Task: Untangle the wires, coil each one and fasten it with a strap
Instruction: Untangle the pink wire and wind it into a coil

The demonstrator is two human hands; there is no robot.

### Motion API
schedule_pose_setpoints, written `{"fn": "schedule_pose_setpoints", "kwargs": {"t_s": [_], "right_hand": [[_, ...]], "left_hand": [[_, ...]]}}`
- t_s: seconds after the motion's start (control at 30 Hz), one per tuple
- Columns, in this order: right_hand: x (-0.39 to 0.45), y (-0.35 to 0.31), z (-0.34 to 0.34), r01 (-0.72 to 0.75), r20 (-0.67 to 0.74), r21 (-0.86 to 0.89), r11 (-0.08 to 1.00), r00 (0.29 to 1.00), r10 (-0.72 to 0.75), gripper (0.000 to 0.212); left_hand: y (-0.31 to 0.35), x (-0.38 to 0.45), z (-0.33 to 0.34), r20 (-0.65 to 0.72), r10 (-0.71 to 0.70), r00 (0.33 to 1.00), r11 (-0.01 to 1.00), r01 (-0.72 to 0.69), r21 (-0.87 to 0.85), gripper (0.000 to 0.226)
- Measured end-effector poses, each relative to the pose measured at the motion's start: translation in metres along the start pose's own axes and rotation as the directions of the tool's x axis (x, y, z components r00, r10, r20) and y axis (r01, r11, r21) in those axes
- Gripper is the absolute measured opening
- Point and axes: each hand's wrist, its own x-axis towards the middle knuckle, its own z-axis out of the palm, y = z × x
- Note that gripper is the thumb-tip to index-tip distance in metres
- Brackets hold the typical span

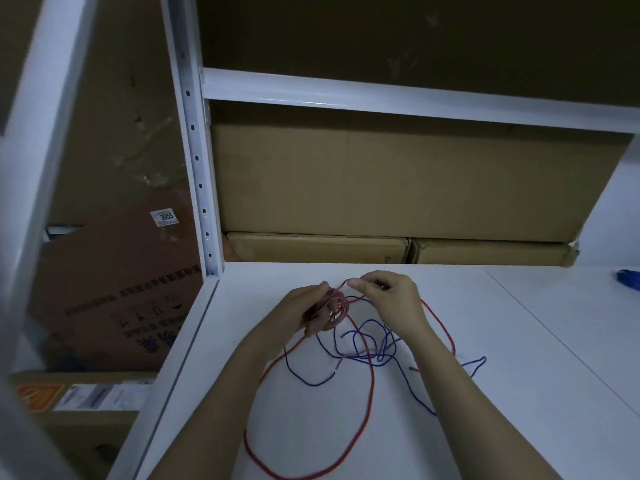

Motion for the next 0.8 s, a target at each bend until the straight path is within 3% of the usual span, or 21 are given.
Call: {"fn": "schedule_pose_setpoints", "kwargs": {"t_s": [0.1,0.2,0.27,0.33,0.4,0.5,0.63,0.73,0.8], "right_hand": [[-0.007,0.003,0.012,0.029,0.022,0.032,0.999,0.999,-0.030,0.047],[-0.018,0.010,0.024,0.096,0.019,-0.103,0.990,0.995,-0.095,0.074],[-0.025,0.013,0.027,0.124,0.036,-0.097,0.988,0.992,-0.120,0.062],[-0.029,0.015,0.027,0.132,0.056,-0.050,0.990,0.990,-0.129,0.036],[-0.032,0.015,0.027,0.103,0.005,-0.018,0.995,0.995,-0.103,0.025],[-0.036,0.015,0.025,-0.052,-0.145,0.134,0.990,0.987,0.071,0.017],[-0.036,0.009,0.021,-0.305,-0.029,0.449,0.840,0.934,0.355,0.017],[-0.032,0.007,0.017,-0.311,-0.038,0.421,0.852,0.932,0.360,0.018],[-0.026,0.004,0.015,-0.212,-0.176,0.303,0.929,0.946,0.273,0.017]], "left_hand": [[0.002,0.001,-0.002,-0.052,0.046,0.998,0.992,-0.052,-0.114,0.051],[0.002,0.003,-0.002,-0.077,0.056,0.995,0.987,-0.067,-0.144,0.049],[0.002,0.004,-0.001,-0.077,0.084,0.994,0.986,-0.094,-0.137,0.049],[0.003,0.005,-0.002,-0.107,0.108,0.988,0.980,-0.124,-0.155,0.049],[0.005,0.008,-0.006,-0.167,0.109,0.980,0.974,-0.139,-0.178,0.052],[0.005,0.013,-0.012,-0.271,0.072,0.960,0.962,-0.138,-0.234,0.053],[0.008,0.017,-0.013,-0.369,0.036,0.929,0.931,-0.165,-0.325,0.042],[0.011,0.017,-0.010,-0.360,0.014,0.933,0.909,-0.162,-0.384,0.037],[0.013,0.016,-0.010,-0.325,0.002,0.946,0.912,-0.135,-0.386,0.030]]}}
